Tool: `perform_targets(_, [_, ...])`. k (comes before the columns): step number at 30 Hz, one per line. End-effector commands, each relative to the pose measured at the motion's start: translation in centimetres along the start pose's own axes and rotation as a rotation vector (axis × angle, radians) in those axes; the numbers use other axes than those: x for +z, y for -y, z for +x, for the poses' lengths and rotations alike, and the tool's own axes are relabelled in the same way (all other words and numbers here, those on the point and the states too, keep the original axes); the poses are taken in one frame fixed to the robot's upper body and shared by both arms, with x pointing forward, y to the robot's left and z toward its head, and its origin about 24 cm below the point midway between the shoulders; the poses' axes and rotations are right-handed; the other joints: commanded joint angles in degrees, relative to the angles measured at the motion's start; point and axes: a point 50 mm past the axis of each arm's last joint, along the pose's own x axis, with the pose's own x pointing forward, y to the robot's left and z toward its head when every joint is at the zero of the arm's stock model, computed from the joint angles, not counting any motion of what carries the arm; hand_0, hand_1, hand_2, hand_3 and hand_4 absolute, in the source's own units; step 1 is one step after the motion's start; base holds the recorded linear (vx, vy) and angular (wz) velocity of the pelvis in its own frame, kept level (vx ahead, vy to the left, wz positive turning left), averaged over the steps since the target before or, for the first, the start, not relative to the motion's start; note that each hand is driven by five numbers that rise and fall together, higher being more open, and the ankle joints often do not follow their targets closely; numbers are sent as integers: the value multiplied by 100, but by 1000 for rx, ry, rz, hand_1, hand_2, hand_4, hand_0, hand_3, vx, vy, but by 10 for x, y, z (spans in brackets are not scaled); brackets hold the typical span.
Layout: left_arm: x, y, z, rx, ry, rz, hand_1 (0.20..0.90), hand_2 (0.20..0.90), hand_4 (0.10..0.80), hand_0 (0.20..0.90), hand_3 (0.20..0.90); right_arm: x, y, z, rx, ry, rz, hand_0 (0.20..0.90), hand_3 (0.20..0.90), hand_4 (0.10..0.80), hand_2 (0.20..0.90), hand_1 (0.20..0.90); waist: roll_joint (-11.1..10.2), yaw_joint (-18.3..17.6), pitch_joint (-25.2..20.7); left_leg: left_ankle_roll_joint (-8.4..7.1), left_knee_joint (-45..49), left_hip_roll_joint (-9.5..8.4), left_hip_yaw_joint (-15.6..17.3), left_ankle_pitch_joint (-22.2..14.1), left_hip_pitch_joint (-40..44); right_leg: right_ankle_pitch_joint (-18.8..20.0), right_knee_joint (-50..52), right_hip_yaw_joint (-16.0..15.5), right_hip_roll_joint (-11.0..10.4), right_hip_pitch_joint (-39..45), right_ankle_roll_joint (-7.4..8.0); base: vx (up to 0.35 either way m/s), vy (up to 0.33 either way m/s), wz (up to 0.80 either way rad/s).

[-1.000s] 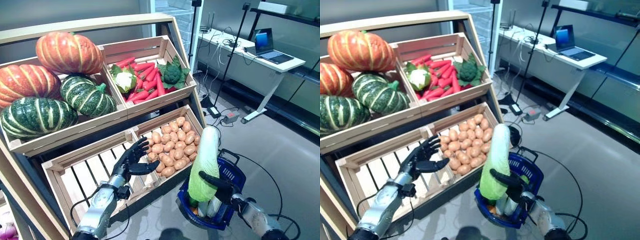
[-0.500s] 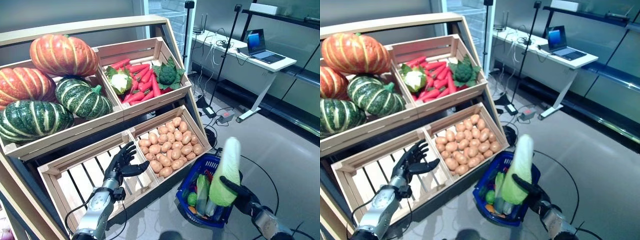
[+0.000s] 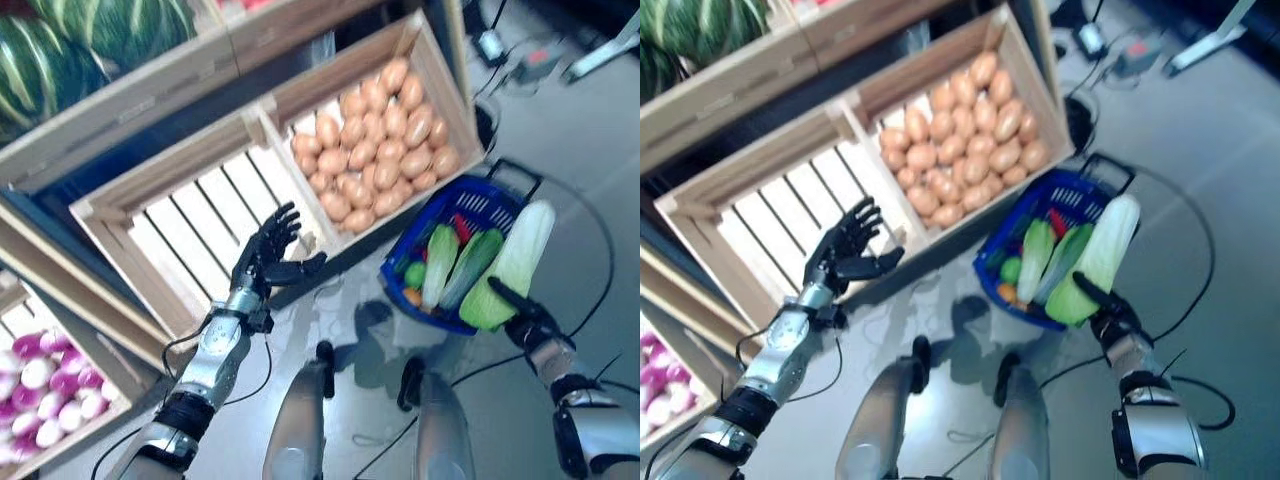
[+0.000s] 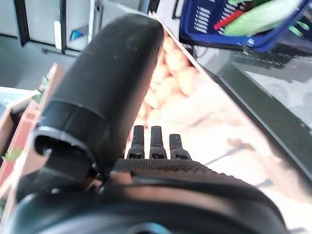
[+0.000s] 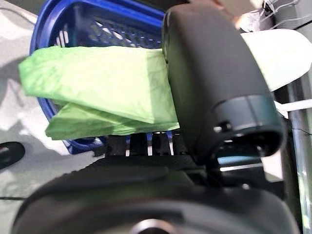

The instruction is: Put vegetables into the basket

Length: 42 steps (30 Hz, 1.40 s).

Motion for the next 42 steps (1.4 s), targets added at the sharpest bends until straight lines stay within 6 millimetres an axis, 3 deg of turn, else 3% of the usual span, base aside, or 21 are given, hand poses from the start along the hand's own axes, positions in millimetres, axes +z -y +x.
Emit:
perform_targets(1, [52,5,6,10,334,-98,900,900,800,900,900,64,-1,-3,14,230,-87,300,300,400,300,300,68,17,-145,166,1355,40,23,-1230,-220,-380,1002,-5,7,-144,-620,-137,-12,11])
perform_targets(11, [65,14,13,-26,403,-174,900,900,800,900,900,107,-29,-6,67,316,-147,300,300,400,300,300,188,-19,99,338,2912,35,-26,-1657,-1556,-874,2519,164,17,-1514,-778,-57,-38,11])
perform_targets(12, [65,15,13,-30,407,-171,900,900,800,900,900,110,-30,-6,53,323,-143,738,738,692,738,738,203,-22,103,356,3001,14,-35,-1670,-1680,-898,2634,188,30,-1645,-783,-66,-30,12])
perform_targets(13, [67,16,14,-34,413,-174,900,900,800,900,900,114,-29,-7,9,340,-141,900,900,800,900,900,216,-25,115,379,3082,-10,-43,-1683,-1787,-919,2737,208,48,-1758,-787,-59,-24,9])
perform_targets(20, [64,11,12,-43,396,-178,900,900,800,900,900,120,-39,-8,22,389,-169,900,900,800,900,900,226,-2,78,399,3402,-86,-80,-1743,-2067,-976,3074,184,72,-2026,-774,-18,-4,2])
perform_targets(28, [52,5,2,-67,336,-188,900,900,800,900,900,107,-12,-10,-8,381,-173,900,900,800,900,900,139,48,-103,281,3074,9,-54,-1634,-1517,-752,2545,71,45,-1459,-689,65,22,-1])
perform_targets(37, [46,-6,-8,-54,298,-174,900,900,800,900,900,81,-4,-11,87,356,-212,900,900,800,900,900,-93,132,-532,132,1185,140,93,-1099,143,-182,716,-74,45,180,-517,86,51,-9])
perform_targets(42, [36,-10,-12,-36,243,-139,900,900,800,900,900,44,-6,-11,190,290,-182,900,900,800,900,900,-292,174,-905,135,-96,136,116,-721,1080,277,-613,-304,117,1234,-456,87,8,-6])
